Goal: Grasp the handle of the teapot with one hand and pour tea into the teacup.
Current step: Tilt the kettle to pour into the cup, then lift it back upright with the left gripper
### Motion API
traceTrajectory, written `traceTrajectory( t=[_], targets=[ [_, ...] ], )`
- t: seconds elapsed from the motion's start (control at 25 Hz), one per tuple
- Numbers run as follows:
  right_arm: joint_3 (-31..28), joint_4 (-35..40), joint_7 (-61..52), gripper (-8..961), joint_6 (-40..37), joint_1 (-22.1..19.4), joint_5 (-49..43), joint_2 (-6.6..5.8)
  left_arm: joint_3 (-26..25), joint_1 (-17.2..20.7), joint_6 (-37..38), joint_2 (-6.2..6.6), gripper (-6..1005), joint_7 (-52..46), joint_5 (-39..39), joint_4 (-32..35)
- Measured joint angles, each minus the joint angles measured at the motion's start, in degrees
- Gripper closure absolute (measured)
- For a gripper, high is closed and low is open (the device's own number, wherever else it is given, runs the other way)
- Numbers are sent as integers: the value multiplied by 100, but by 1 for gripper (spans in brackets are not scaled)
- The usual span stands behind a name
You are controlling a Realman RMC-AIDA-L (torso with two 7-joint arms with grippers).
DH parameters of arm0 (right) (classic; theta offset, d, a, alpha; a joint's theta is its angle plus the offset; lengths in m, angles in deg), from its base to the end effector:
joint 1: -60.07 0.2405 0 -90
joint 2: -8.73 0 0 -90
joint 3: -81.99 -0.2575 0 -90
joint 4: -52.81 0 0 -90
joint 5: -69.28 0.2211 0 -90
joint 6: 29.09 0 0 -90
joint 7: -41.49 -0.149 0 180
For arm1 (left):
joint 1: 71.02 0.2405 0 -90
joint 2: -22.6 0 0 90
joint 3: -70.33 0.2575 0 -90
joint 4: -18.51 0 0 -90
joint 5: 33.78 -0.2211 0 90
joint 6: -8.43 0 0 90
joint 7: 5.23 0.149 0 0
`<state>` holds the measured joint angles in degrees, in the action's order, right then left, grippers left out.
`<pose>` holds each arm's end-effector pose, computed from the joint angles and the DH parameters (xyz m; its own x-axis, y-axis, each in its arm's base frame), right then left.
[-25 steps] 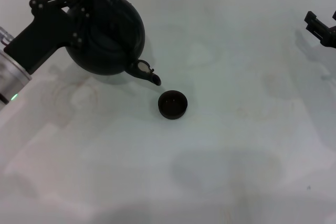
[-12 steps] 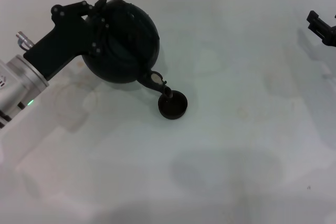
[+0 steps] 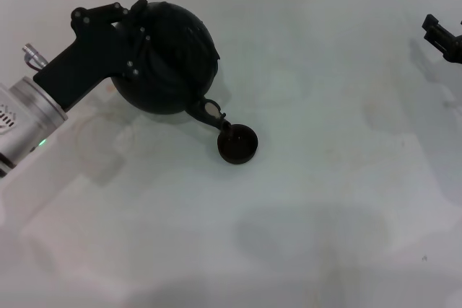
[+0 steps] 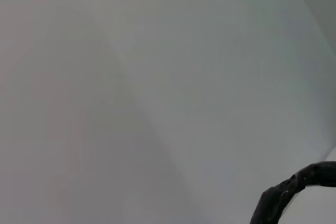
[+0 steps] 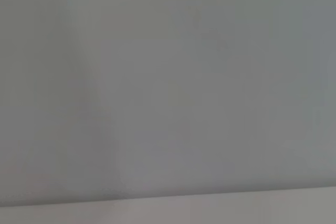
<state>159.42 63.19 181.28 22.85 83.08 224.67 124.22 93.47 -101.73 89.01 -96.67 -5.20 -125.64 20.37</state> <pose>0.3831 0.3453 -0.0059 0.5818 -0.2725 -0.7663 -0.8133 -0.1935 -0.5487 -0.2846 0.3276 -0.0532 0.8502 -0.3474 0.3956 0.1403 -0.5747 -0.8062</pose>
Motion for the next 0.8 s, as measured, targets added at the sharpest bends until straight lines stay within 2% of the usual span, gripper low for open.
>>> traceTrajectory(
  t=[0.8],
  targets=[
    [-62, -1, -15, 123, -18, 1, -1, 8, 126, -147, -140, 0, 880, 129, -69, -2]
  ],
)
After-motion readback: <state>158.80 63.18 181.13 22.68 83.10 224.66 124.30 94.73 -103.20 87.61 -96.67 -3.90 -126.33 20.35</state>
